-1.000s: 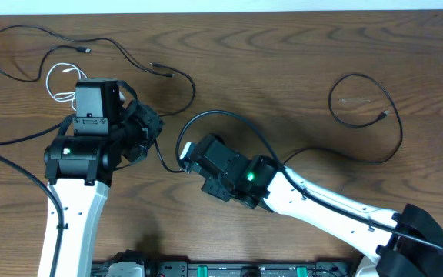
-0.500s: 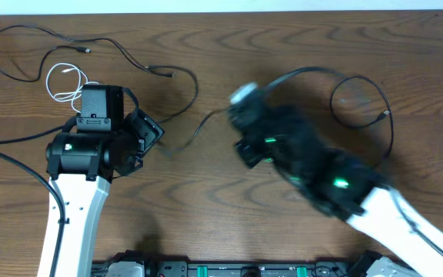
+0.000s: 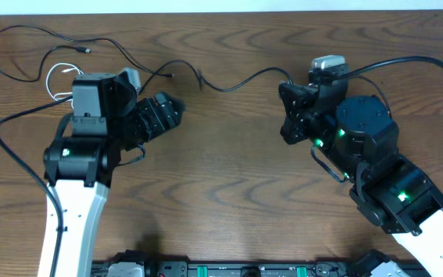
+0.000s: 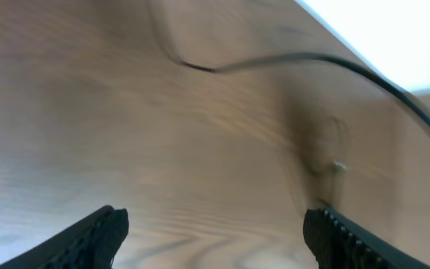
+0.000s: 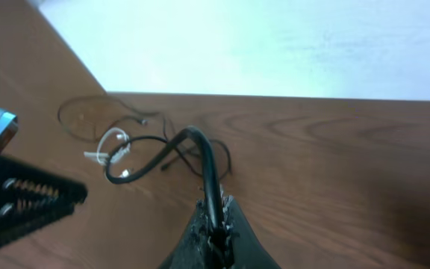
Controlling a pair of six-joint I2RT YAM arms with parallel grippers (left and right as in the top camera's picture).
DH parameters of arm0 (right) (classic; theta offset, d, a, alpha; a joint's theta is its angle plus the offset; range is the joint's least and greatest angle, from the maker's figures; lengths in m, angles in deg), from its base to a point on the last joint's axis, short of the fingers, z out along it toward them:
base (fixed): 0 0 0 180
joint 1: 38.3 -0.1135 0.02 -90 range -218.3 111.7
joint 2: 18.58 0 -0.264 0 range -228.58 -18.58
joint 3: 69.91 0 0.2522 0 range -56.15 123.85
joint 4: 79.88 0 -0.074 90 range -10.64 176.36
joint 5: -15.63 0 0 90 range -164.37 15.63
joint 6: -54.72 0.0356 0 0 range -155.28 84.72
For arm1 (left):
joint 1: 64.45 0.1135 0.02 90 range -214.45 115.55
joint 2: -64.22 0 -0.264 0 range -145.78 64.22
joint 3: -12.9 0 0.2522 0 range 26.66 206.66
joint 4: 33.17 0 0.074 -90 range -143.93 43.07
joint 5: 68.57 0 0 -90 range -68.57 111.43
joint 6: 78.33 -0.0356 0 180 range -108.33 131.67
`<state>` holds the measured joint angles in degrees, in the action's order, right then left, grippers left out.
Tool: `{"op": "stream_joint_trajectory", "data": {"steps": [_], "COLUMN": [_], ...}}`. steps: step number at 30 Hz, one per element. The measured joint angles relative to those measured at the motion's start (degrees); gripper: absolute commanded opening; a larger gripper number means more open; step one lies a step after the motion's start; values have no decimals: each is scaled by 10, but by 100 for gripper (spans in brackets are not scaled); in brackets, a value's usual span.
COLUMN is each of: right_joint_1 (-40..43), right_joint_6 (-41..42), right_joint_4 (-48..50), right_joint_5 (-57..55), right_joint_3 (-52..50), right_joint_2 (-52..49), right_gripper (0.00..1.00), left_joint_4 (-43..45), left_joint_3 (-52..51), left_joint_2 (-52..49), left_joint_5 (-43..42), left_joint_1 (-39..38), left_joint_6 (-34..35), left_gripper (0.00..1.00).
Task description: Untangle cables
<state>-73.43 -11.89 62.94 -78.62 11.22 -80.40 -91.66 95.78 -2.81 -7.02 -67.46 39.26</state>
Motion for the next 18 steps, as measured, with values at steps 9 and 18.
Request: {"op": "stream_joint_trajectory", "data": {"steps": [9, 18], "right_joint_1": [3, 3], "right_joint_6": [108, 236], "right_joint_4": [86, 109], "right_joint_5": [-43, -44], "right_joint_3": [0, 0], "right_joint_2": [0, 0], "right_gripper": [1, 1], "left_joint_4": [2, 31], "left_joint_3": [0, 0], "left_joint_2": [36, 35], "left_joint_5": [-188, -225], "left_joint_1": [-27, -101], "left_joint_6": [-68, -69], "left_gripper": [81, 81]}}
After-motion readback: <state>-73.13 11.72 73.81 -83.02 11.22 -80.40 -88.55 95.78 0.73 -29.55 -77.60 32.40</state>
